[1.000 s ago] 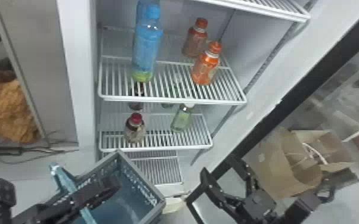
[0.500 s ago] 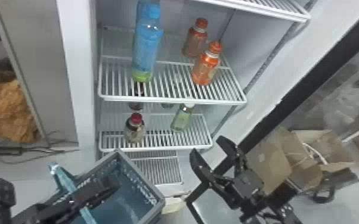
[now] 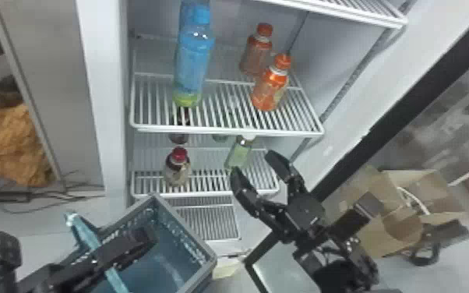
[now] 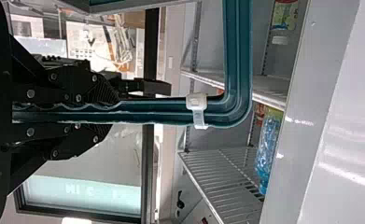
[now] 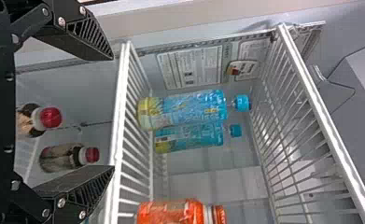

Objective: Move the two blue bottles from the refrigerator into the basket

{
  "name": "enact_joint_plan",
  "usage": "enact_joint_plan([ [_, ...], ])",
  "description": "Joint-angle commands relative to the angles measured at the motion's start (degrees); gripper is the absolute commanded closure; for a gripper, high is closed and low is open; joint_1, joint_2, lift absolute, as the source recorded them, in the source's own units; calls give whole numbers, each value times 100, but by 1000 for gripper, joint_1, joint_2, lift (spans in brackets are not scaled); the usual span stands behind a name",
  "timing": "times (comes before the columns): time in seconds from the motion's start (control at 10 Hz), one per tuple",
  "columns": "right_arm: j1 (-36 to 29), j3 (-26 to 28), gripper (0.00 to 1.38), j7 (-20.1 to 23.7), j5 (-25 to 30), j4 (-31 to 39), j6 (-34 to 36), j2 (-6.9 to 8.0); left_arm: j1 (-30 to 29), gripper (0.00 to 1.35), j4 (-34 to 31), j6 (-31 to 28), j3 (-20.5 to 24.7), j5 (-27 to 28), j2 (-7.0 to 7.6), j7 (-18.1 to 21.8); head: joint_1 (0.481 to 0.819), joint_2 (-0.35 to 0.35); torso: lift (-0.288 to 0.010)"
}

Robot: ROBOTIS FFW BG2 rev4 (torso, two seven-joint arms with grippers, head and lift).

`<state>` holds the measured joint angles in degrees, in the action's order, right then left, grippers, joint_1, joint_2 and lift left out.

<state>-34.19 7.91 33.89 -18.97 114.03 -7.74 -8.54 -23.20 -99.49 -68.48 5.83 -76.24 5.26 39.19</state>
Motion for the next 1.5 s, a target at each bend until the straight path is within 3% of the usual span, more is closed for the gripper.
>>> enact_joint_plan([
  [0.0, 283, -151, 225, -14, -68, -160, 0, -43, 0, 1202, 0, 0, 0, -8, 1, 1, 695, -314, -10],
  [0.8, 1549, -734, 219, -146, -194, -835, 28, -254, 28, 1202, 0, 0, -12, 3, 10, 1, 695, -229, -10],
  [1.4, 2604, -1031, 196, -243, -57, -1060, 844, -306, 56, 1202, 0, -14, -57, 3, 36, -8, 695, -181, -10],
])
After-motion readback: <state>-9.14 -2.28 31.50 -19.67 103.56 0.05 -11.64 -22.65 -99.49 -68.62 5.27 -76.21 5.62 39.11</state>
